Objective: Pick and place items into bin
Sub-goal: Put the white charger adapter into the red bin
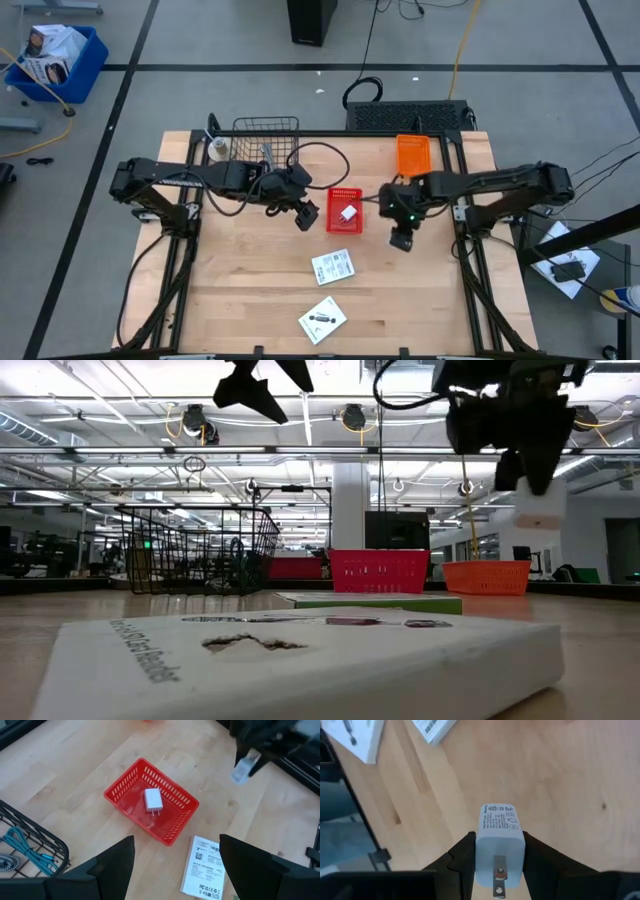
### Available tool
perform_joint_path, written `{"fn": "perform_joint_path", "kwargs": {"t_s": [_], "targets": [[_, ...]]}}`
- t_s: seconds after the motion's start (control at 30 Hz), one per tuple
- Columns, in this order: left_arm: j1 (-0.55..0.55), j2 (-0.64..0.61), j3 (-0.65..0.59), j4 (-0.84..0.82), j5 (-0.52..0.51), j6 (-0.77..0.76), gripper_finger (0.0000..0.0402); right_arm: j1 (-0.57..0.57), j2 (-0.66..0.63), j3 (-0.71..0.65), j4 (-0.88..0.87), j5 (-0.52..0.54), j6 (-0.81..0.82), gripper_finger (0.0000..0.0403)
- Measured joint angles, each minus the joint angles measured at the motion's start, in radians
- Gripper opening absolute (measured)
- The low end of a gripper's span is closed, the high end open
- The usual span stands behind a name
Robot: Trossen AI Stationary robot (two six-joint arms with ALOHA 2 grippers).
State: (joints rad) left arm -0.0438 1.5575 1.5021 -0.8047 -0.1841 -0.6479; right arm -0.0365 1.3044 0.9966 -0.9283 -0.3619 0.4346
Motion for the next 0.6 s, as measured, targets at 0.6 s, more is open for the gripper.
{"fn": "perform_joint_path", "kwargs": {"t_s": [0.6], "targets": [[0.001, 0.0, 0.0, -0.013, -0.027, -0.025, 0.0292, -0.069, 0.163, 0.058, 0.475, 0.254, 0.071, 0.012]]}}
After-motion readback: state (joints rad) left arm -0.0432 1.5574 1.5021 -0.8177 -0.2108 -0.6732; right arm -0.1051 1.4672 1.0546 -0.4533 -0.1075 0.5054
